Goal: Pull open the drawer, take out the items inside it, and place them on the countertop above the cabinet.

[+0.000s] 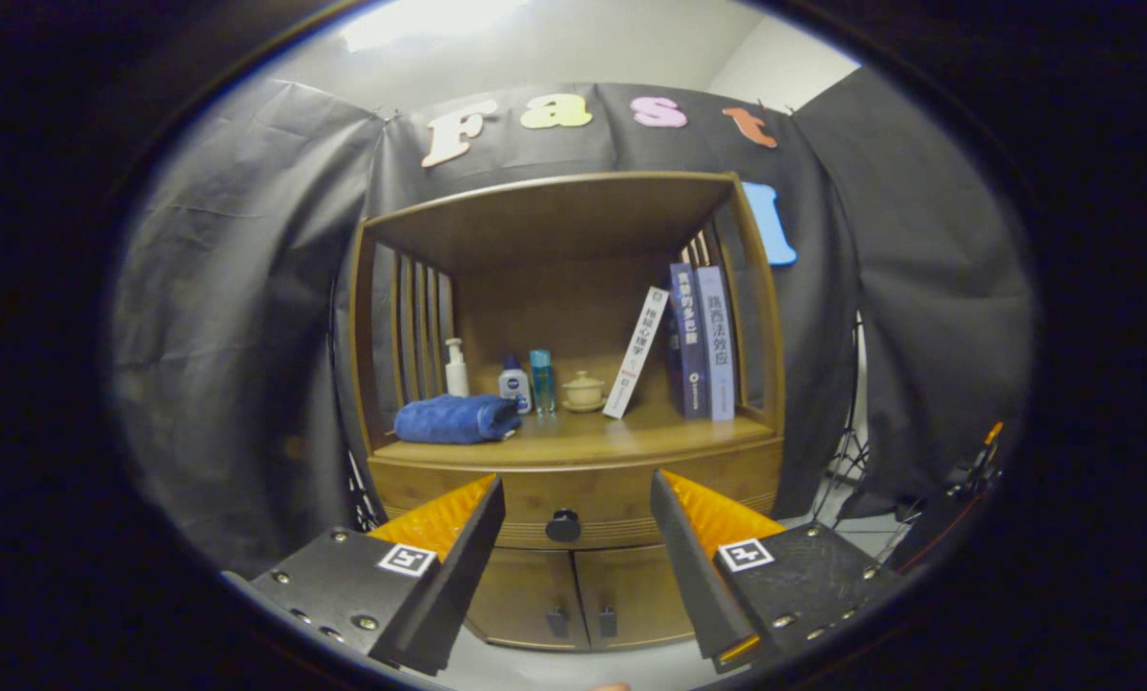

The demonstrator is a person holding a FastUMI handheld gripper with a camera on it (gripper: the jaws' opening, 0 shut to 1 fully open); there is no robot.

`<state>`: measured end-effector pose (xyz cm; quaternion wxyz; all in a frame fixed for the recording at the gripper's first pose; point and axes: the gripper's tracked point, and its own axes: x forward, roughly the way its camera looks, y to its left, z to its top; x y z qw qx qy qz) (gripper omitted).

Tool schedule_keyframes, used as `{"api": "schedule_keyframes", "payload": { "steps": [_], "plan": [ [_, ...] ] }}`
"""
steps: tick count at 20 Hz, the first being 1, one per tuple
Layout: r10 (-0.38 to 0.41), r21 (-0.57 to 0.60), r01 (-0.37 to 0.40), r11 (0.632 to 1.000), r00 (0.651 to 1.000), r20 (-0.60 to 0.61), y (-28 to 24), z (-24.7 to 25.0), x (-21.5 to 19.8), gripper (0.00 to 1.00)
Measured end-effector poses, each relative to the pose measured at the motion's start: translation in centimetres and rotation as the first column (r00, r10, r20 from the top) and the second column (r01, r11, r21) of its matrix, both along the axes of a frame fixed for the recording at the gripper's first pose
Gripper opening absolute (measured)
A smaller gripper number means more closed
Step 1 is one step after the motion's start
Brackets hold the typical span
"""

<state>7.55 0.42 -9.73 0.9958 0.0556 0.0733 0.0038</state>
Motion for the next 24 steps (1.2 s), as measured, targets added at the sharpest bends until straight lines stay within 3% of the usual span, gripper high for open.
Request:
{"api": "schedule_keyframes", "payload": {
  "steps": [6,12,15,23,24],
  "plan": [
    [0.029,0.051,-0.026,0.998,0.997,-0.076,0.7,-5.2,5.0,0.91],
    [0.017,0.112,0.003,0.994,0.984,-0.178,1.4,-11.4,9.4,0.85],
    [0.046,0.141,-0.018,0.99,0.98,-0.195,2.5,-13.2,10.9,0.81],
    [0.011,0.102,0.012,0.995,0.974,-0.227,2.4,-15.4,13.6,0.75],
    [-0.006,0.079,0.025,0.997,0.973,-0.232,1.9,-15.5,13.5,0.7]
  ]
}}
